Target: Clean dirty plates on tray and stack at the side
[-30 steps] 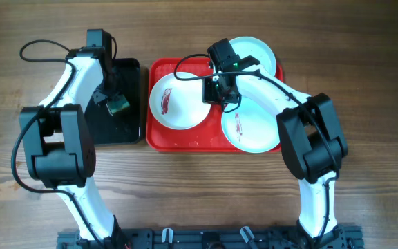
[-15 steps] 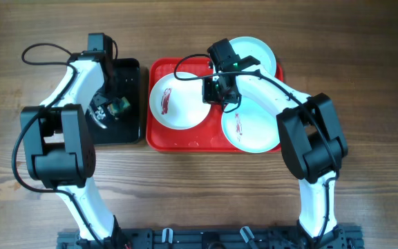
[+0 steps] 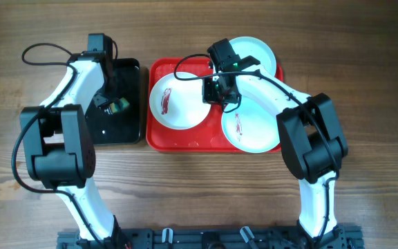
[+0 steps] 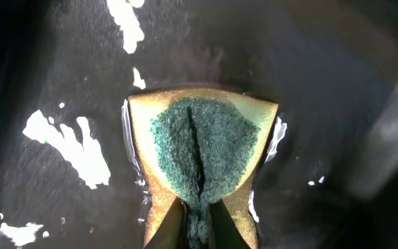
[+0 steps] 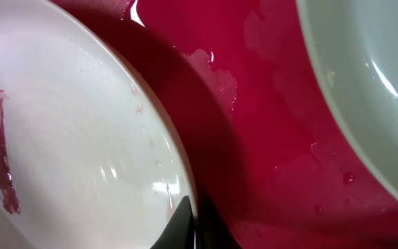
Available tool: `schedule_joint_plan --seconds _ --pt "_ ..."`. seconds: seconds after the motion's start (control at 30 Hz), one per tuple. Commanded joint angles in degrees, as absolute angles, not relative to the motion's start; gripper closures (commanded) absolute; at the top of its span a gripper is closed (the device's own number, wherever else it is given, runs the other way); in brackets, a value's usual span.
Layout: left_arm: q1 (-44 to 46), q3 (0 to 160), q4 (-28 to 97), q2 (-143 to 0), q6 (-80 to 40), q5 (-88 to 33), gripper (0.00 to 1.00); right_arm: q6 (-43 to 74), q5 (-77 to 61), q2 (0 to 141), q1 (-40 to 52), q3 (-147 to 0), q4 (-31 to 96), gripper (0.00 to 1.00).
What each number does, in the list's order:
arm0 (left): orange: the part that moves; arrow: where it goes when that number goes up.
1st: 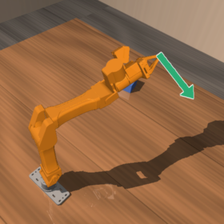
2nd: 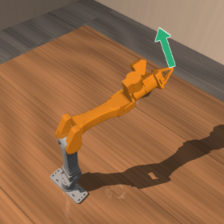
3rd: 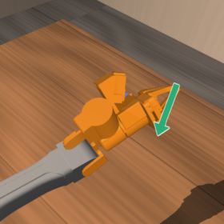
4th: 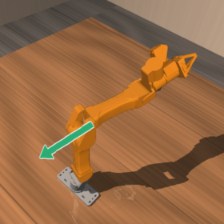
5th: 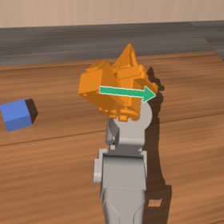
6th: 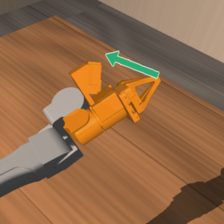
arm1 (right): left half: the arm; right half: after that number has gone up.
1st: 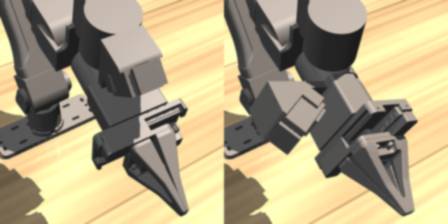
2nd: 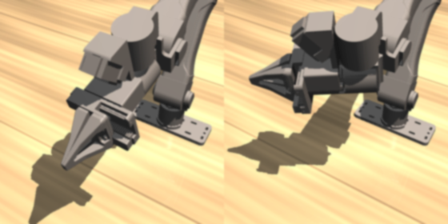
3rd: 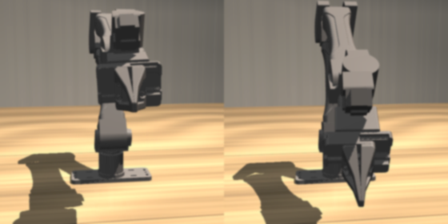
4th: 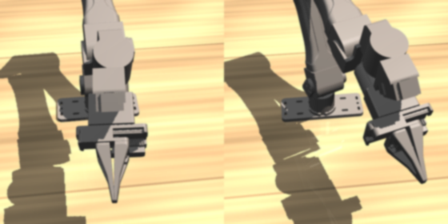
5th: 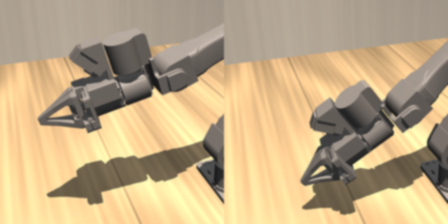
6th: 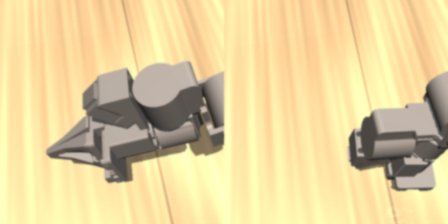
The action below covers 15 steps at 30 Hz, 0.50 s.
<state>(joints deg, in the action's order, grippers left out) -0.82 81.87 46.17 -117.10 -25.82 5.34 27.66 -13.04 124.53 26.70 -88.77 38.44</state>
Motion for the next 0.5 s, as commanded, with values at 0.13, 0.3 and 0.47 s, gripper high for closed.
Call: schedule_joint_plan --seconds 0.13,0.3,0.47 --pt "1.04 86.06 49.08 -107.31 -14.92 -5.63 0.96 28.51 -11.88 126.67 26.68 -89.49 38.39 0.96" --pt "2.92 86.06 48.99 -103.9 -12.51 -5.48 0.96 28.53 -11.9 126.67 26.68 -89.49 38.39 0.96" --pt "3.46 86.06 50.43 -104.05 -12.25 -0.51 0.96 28.49 -11.9 126.67 26.68 -89.49 38.41 0.96"
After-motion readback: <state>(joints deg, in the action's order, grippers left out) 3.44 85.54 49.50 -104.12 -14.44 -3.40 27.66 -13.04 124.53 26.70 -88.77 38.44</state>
